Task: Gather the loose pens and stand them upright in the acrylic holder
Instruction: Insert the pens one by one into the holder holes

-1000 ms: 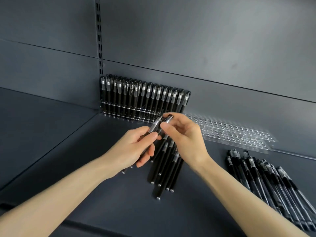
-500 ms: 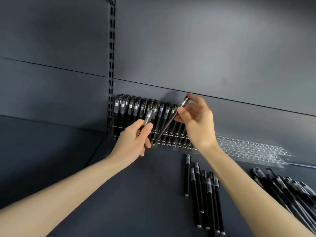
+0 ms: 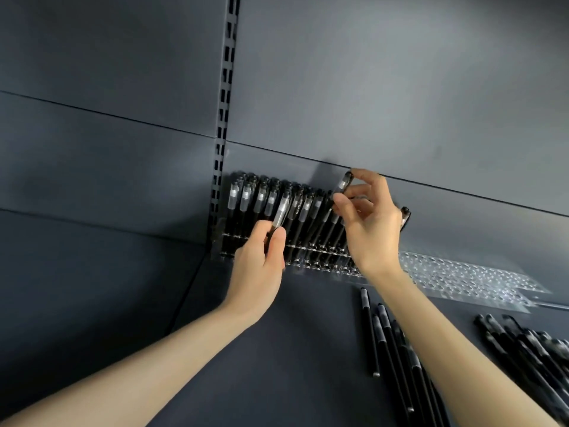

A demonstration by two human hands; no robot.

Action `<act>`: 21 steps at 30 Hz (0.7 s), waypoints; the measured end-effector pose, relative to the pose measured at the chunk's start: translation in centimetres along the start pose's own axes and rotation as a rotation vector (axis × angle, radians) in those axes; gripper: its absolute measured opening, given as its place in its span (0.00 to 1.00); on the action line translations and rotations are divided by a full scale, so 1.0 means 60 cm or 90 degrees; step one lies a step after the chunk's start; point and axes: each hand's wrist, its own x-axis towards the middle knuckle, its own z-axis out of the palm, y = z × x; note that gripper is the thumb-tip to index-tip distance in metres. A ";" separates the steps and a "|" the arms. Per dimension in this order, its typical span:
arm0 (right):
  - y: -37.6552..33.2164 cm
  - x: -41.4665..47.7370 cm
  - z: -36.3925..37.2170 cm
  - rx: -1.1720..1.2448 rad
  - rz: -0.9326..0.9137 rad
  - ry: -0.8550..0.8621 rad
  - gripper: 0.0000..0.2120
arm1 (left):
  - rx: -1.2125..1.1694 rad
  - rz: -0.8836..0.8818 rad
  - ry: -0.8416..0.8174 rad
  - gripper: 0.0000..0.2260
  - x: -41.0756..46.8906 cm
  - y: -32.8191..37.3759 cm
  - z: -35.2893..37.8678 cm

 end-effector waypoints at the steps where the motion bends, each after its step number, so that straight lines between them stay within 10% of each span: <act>1: 0.001 0.002 0.000 -0.001 -0.005 -0.006 0.17 | -0.001 -0.001 0.000 0.10 0.000 -0.002 0.000; 21: 0.015 -0.008 0.003 -0.140 0.014 -0.198 0.12 | -0.017 -0.027 -0.011 0.10 -0.001 -0.006 0.008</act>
